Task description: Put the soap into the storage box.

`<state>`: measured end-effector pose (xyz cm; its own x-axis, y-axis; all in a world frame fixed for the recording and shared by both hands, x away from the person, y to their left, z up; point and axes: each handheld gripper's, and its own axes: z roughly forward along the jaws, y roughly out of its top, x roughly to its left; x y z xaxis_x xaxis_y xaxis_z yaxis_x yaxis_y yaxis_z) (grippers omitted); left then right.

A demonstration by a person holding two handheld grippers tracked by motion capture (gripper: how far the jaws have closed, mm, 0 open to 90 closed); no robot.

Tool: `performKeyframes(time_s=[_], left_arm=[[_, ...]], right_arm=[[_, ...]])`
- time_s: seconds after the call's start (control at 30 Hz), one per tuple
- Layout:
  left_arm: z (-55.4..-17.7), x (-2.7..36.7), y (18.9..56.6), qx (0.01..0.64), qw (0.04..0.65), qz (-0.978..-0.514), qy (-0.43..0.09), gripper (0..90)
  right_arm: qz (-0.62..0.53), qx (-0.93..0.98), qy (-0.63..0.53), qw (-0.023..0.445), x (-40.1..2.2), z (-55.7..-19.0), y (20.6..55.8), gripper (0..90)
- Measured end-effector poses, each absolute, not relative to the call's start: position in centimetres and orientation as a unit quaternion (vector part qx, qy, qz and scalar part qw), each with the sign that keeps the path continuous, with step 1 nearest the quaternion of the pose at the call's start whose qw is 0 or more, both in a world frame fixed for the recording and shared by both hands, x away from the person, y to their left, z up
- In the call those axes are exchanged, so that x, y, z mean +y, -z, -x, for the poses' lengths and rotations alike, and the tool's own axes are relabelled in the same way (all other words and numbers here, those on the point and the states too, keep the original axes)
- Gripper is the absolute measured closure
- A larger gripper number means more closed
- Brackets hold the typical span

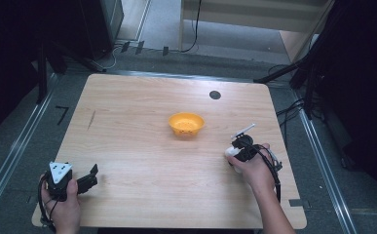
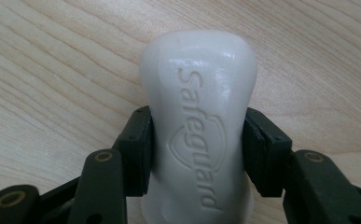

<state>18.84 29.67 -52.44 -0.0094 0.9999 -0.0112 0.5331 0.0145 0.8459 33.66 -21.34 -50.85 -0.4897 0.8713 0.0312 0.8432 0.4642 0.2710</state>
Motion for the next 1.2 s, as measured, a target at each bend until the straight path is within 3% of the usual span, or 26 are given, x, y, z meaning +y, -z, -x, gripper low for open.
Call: performKeyframes(time_s=[0.73, 1.2], left_arm=[[-18.8, 29.8, 52.4, 0.626, 0.344, -0.612, -0.339, 6.8], [-18.8, 29.8, 52.4, 0.629, 0.346, -0.609, -0.338, 6.8]], right_arm=[[-0.472, 0.869, -0.145, 0.045, -22.4, -33.5, 50.6, 51.1], [-0.429, 0.887, -0.162, 0.052, -21.9, -34.6, 47.4, 51.1]])
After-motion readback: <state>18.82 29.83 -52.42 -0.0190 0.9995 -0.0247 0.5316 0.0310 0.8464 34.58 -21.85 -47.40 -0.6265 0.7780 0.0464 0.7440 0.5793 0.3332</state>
